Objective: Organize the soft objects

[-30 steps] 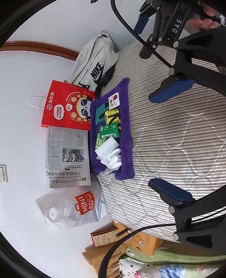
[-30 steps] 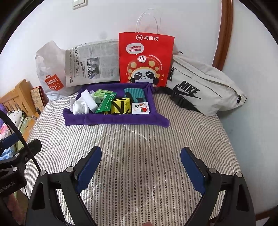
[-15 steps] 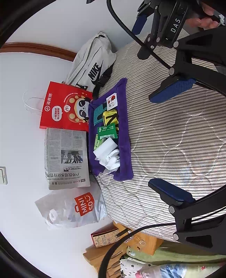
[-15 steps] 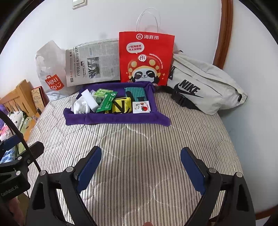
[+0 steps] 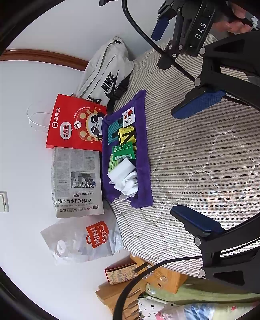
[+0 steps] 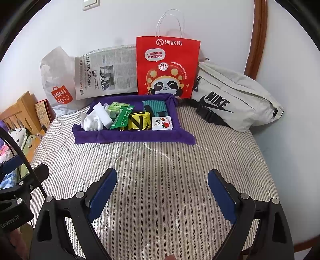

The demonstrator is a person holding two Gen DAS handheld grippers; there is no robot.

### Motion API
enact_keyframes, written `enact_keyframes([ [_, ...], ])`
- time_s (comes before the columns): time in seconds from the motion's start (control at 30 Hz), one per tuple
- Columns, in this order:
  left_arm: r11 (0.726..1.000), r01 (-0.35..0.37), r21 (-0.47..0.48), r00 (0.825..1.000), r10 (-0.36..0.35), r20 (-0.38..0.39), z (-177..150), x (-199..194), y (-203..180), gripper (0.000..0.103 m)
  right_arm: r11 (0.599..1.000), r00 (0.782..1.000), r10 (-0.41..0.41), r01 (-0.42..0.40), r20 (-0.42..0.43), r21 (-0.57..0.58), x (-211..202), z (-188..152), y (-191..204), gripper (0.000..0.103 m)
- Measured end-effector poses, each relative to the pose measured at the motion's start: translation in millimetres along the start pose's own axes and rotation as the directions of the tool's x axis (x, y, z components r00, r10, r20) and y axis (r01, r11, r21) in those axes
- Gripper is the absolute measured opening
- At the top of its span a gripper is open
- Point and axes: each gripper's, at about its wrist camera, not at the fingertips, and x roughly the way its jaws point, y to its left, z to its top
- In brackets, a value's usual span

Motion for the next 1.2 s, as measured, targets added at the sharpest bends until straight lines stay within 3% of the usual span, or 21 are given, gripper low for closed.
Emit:
enact_keyframes([
  [1.2, 1.0, -0.009, -0.005, 1.0, 0.009, 0.002, -1.1, -4.6, 1.5, 0.089, 1.0, 1.0, -0.009, 0.009, -0.008, -0.002, 0.8, -2.6, -0.2, 0.092],
])
